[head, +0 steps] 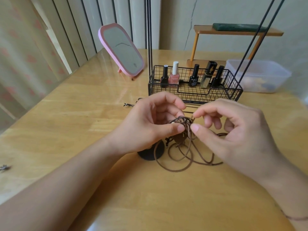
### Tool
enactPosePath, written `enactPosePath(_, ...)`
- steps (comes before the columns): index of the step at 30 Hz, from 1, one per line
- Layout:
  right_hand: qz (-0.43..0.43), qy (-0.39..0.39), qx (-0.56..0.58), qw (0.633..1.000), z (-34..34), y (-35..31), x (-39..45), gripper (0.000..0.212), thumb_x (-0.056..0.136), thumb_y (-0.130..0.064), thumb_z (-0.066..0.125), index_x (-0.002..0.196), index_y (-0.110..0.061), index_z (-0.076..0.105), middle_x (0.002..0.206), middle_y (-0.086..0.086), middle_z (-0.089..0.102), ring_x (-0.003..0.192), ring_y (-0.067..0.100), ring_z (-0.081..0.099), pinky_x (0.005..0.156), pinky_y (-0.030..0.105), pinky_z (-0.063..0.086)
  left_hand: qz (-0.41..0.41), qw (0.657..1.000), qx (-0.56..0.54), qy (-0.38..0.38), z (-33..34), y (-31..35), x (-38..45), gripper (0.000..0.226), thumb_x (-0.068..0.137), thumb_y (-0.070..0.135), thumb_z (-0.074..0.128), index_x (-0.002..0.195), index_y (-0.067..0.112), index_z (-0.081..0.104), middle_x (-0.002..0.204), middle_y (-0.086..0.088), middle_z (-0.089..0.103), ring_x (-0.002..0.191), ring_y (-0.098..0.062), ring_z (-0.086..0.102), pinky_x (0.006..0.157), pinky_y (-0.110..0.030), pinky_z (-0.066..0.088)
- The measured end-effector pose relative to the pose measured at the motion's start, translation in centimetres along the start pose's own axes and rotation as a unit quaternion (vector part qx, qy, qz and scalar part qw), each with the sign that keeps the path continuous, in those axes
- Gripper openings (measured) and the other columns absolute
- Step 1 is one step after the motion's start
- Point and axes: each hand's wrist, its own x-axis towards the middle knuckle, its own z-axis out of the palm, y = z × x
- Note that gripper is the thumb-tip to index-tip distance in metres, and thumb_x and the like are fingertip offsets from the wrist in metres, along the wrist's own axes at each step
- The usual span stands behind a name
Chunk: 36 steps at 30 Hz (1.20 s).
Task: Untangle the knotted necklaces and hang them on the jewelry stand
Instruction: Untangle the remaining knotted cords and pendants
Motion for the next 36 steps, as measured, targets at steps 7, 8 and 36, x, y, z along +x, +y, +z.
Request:
enactPosePath(7, 0.014, -0.009, -0.029, 0.999, -0.21, 0.53, 0.19, 0.007, 0.092, -0.024, 0.061, 0.088, -0.021, 0.066, 0.078, -0.012, 0.057, 0.068, 0.007, 0.052, 0.058, 0.011, 0.032, -0.008, 1.000, 0.006, -0.010, -0.16, 0.01, 0.07, 0.034, 0.078, -0.004, 0.073, 0.108, 0.005, 0.058, 0.092, -0.005, 0.067, 0.080, -0.015, 0.064, 0.077, -0.025, 0.057)
enactPosePath(8, 0.028, -0.014, -0.016, 0.999, -0.26, 0.61, 0.19, 0.008, 0.095, -0.024, 0.057, 0.088, -0.022, 0.061, 0.078, -0.013, 0.055, 0.065, 0.004, 0.051, 0.057, 0.010, 0.033, -0.010, 1.000, 0.013, -0.009, -0.23, -0.04, 0.10, 0.034, 0.078, -0.003, 0.073, 0.108, 0.006, 0.058, 0.092, -0.005, 0.067, 0.081, -0.017, 0.064, 0.078, -0.025, 0.057)
enactPosePath(36, 0.016, -0.018, 0.016, 1.000, -0.11, 0.13, -0.01, 0.014, 0.082, -0.034, 0.069, 0.087, -0.023, 0.075, 0.090, -0.010, 0.065, 0.082, 0.007, 0.058, 0.064, 0.007, 0.036, 0.022, 1.000, -0.013, -0.012, -0.24, -0.06, 0.04, 0.018, 0.089, -0.011, 0.057, 0.103, 0.000, 0.056, 0.084, -0.002, 0.067, 0.074, -0.011, 0.066, 0.072, -0.021, 0.054)
